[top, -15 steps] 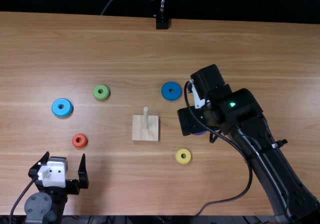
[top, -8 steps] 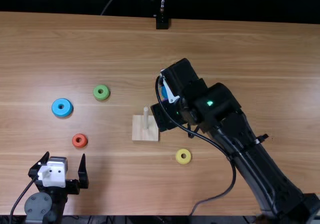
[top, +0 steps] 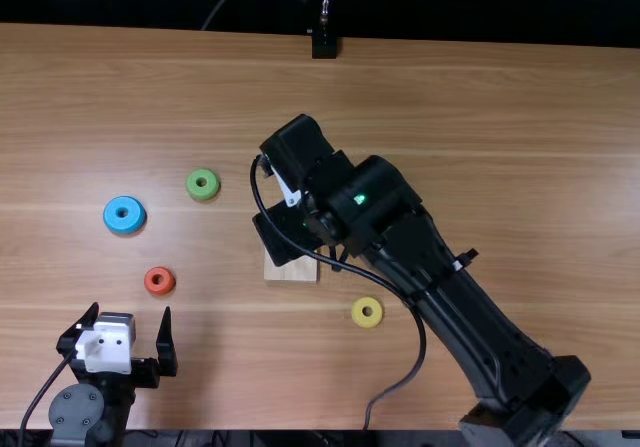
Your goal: Build the Hanoi tower: stack the rings onto the peg from bottom to top in this color order: purple, dark blue, light blue, dark green, light green, yellow, orange.
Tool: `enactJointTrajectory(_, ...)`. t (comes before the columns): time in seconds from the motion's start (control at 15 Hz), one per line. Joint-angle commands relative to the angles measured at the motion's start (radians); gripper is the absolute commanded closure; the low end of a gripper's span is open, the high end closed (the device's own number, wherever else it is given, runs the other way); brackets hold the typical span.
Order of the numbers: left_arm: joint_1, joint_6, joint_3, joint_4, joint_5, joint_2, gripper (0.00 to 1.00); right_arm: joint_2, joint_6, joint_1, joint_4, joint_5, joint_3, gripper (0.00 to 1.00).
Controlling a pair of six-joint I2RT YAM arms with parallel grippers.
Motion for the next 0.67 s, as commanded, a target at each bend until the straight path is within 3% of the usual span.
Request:
enactJointTrajectory(0.0, -0.01, 0.004, -0.114, -0.045, -0.005, -0.012, 0.0, 0.023, 0.004, 0.007, -0.003, -0.007, 0.033, 1.0)
enactJointTrajectory(0.6, -0.008, 0.002, -0.114, -0.045, -0.005, -0.012, 0.0, 0.096, 0.002, 0.001, 0.001, -0.005, 0.107, 1.0)
